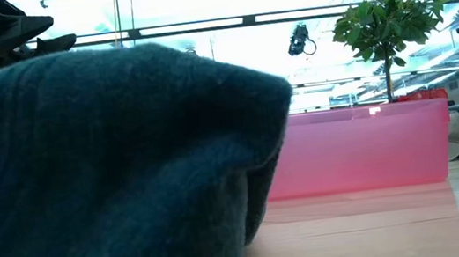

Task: Pick & Place hat
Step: Put the brown cap into the red bin

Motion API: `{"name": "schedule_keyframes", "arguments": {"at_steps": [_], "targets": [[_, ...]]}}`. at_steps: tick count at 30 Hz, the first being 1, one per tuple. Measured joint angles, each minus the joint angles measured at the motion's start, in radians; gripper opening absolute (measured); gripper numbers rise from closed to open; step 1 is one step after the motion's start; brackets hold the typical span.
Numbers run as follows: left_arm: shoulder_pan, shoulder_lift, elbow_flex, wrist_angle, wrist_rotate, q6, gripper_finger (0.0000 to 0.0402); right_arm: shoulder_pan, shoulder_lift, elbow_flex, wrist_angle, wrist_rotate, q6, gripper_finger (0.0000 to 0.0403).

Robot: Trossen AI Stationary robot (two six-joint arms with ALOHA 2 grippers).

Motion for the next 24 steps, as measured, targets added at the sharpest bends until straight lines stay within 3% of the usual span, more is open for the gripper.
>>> {"name": "schedule_keyframes", "arguments": {"at_steps": [10, 15, 21, 24], "targets": [[0.000, 0.000, 0.000, 0.000, 0.000, 0.000, 0.0177, -0.020, 0.006, -0.261, 0.341, -0.183, -0.003, 0.0000], [0.000, 0.000, 0.000, 0.000, 0.000, 0.000, 0.0177, -0.088, 0.032, -0.300, 0.364, -0.166, -0.023, 0.0000], [0.000, 0.000, 0.000, 0.000, 0.000, 0.000, 0.0177, -0.180, 0.061, -0.301, 0.472, -0.249, -0.159, 0.0004], [0.000, 0.000, 0.000, 0.000, 0.000, 0.000, 0.0177, -0.209, 0.101, -0.301, 0.612, -0.361, -0.341, 0.0018]]}}
